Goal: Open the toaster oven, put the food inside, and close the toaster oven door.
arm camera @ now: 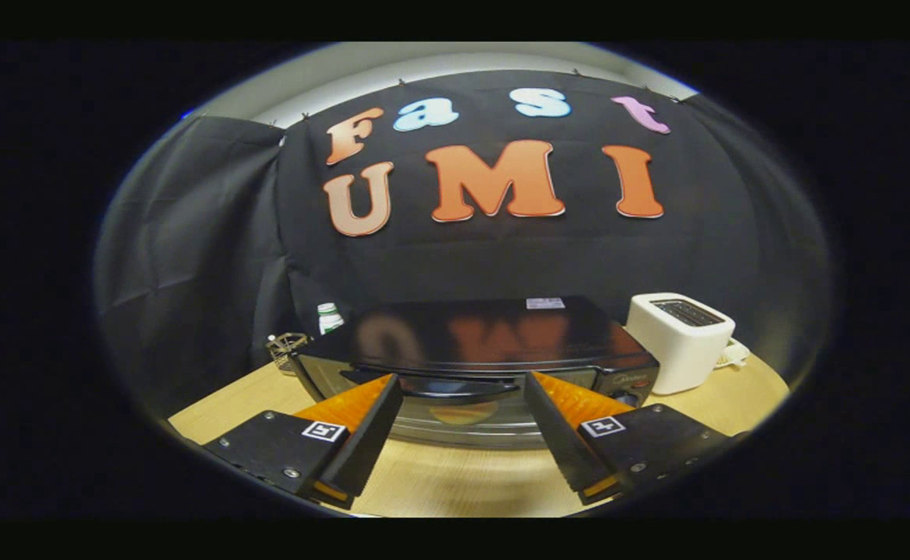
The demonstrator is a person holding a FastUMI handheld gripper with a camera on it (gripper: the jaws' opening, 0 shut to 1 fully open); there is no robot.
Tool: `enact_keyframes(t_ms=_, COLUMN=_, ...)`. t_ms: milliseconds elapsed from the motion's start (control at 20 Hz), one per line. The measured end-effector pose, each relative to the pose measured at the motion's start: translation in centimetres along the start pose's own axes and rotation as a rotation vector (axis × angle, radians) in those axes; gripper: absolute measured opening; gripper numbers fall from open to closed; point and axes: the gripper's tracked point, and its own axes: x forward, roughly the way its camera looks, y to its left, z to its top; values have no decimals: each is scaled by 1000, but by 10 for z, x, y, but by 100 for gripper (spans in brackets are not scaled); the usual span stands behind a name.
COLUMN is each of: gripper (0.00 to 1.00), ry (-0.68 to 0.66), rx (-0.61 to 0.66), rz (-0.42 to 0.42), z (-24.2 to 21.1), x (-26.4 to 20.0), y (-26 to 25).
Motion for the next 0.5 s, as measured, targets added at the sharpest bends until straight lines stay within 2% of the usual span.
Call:
enact_keyframes(t_ms=250, gripper=94, ry=-63, rx=-73, rz=-10, z=15, x=-24, y=7)
enact_keyframes(t_ms=500, gripper=94, ry=-223, rx=-89, rz=32, z=65, x=-94, y=23)
